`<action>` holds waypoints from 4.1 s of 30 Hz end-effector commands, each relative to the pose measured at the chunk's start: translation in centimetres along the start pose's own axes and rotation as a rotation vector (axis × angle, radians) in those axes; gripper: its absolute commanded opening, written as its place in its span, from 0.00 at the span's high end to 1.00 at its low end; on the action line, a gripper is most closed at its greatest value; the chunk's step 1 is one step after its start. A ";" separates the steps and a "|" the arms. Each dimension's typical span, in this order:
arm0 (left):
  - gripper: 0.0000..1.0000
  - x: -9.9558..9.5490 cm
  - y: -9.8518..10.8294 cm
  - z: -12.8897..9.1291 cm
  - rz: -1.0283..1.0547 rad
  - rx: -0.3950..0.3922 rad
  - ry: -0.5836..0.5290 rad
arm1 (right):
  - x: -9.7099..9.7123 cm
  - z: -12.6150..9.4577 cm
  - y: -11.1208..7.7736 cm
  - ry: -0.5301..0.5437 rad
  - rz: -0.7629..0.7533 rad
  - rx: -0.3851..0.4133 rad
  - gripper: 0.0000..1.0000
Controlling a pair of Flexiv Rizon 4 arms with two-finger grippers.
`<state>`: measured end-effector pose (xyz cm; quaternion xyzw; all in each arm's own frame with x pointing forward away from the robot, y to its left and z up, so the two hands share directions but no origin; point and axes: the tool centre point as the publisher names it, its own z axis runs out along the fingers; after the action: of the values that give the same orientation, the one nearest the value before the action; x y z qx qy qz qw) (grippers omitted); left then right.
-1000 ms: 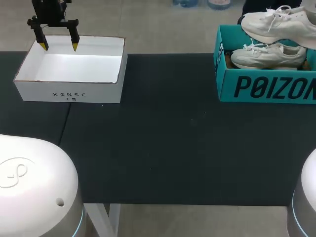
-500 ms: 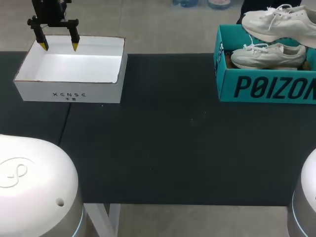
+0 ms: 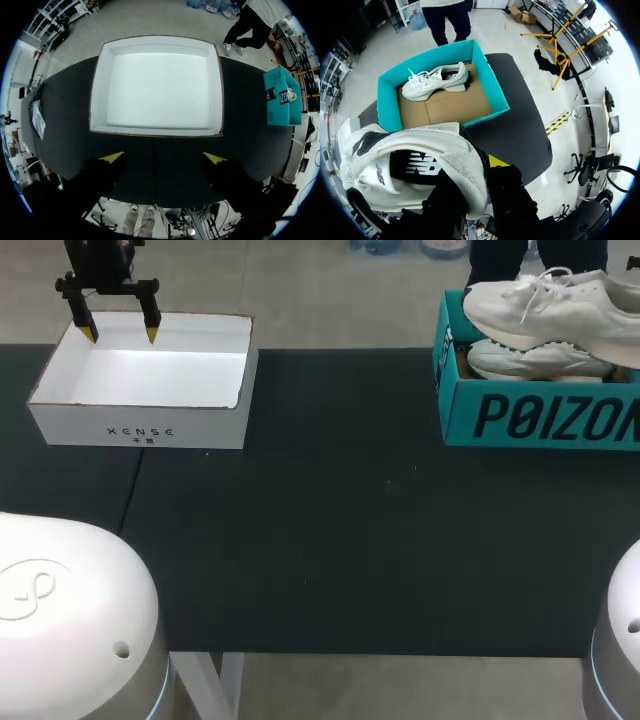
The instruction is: Take the shoe out of the shoebox, open the shoe tongue, remove and reinsert the insole, then place the shoe into the shoebox
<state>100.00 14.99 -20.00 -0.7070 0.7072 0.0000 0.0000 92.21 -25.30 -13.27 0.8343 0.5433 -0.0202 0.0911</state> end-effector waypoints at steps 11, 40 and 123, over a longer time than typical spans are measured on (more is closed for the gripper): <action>0.00 0.0 0.0 0.0 0.000 0.000 0.000 | 6.4 1.2 -16.5 -0.049 0.004 -0.102 1.00; 0.00 0.0 0.0 0.0 0.000 0.000 0.000 | 21.1 10.8 -34.2 -0.164 -0.197 -0.096 1.00; 0.00 0.0 0.0 0.0 0.000 0.000 0.000 | 21.6 5.6 -30.7 0.599 -1.301 -0.139 0.00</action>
<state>100.00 14.99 -20.00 -0.7070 0.7072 0.0000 0.0000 73.59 7.20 -25.49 0.4035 0.9125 0.0670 -0.0058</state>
